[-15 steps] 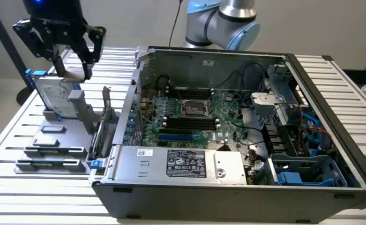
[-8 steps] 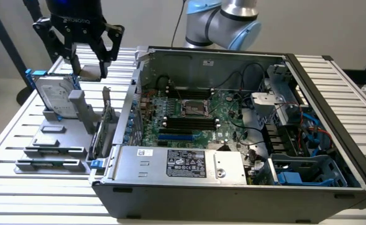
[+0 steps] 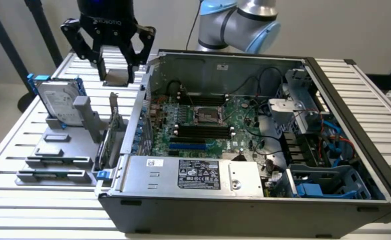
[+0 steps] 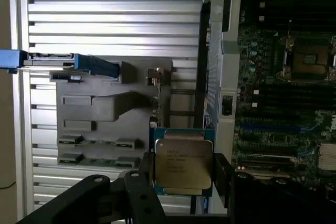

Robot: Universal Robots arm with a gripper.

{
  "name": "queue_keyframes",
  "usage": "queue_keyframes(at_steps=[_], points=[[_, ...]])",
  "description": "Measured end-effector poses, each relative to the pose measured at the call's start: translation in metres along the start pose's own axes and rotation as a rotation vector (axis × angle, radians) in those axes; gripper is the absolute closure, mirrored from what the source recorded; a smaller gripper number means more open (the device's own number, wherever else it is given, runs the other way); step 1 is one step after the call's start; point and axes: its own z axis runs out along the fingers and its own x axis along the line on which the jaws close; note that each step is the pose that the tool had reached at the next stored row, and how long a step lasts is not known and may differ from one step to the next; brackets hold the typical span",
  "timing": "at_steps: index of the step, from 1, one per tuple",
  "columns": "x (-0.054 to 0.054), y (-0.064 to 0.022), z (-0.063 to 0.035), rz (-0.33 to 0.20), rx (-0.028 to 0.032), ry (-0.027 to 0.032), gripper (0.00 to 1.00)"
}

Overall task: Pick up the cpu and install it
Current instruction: 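Pick up the cpu and move it towards the insertion slot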

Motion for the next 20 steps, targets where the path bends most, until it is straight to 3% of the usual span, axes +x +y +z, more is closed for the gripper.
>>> queue_keyframes(at_steps=[12,20], points=[[-0.055,0.0091,-0.0014,0.000,-0.0001,-0.0001,0.45],[-0.092,0.0234,0.0075,0.000,0.0000,0.0000,0.45]])
